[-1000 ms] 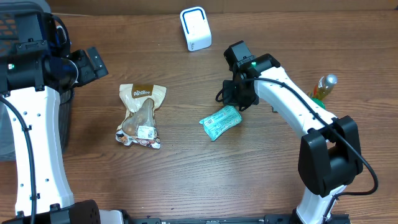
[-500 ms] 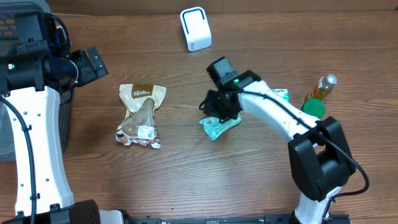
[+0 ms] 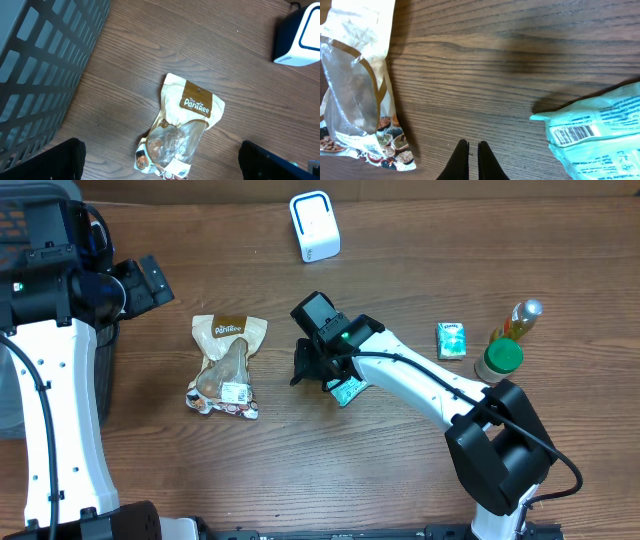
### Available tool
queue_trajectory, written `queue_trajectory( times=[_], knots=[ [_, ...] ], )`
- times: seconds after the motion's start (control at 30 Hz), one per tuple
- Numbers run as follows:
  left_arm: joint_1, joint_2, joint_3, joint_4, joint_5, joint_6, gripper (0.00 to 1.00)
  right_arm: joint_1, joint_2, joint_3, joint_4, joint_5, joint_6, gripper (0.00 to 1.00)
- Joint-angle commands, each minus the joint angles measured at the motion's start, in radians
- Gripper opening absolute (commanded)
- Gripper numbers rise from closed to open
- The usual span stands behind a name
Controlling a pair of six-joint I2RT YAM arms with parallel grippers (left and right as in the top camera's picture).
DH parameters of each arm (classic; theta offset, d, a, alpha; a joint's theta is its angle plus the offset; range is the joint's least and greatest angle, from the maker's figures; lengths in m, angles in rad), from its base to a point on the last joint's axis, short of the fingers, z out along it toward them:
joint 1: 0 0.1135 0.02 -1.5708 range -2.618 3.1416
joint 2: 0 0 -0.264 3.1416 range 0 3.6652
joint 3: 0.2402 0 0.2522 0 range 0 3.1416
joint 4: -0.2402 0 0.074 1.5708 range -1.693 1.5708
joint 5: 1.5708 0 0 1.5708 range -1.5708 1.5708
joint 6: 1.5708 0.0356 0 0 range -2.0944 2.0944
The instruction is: Scan the item barcode
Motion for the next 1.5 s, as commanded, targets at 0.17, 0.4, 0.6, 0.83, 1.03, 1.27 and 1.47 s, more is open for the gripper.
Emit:
queue_trajectory(
  times=[0.17,0.4,0.6,0.83,1.03,1.27,1.47],
  knots=[
    [-0.002,0.001,0.007,0.0,0.0,0.011,0.99,0.002,0.04,-0.063,0.05,0.033,0.039,0.04],
    [-0.002,0.001,0.007,0.0,0.0,0.011,1.0,0.0,0.071,-0.077,-0.014,0.061,0.121,0.04],
    [-0.002,0.001,0.007,0.0,0.0,0.011,0.99,-0.022,0.071,-0.077,-0.094,0.15,0.195,0.04],
    [-0.002,0.001,0.007,0.0,0.0,0.011,1.0,-0.187,0.071,-0.076,-0.198,0.172,0.22,0.04],
    [-0.002,0.001,0.007,0.0,0.0,0.011,1.0,-0.345,0.071,-0.076,-0.209,0.153,0.201,0.11],
    [-0.002,0.001,0.007,0.0,0.0,0.011,0.99,-0.354,0.071,-0.076,-0.228,0.106,0.202,0.14],
    [-0.002,0.001,0.007,0.0,0.0,0.011,1.0,-0.267,0.071,-0.076,-0.214,0.026,0.202,0.15]
  ],
)
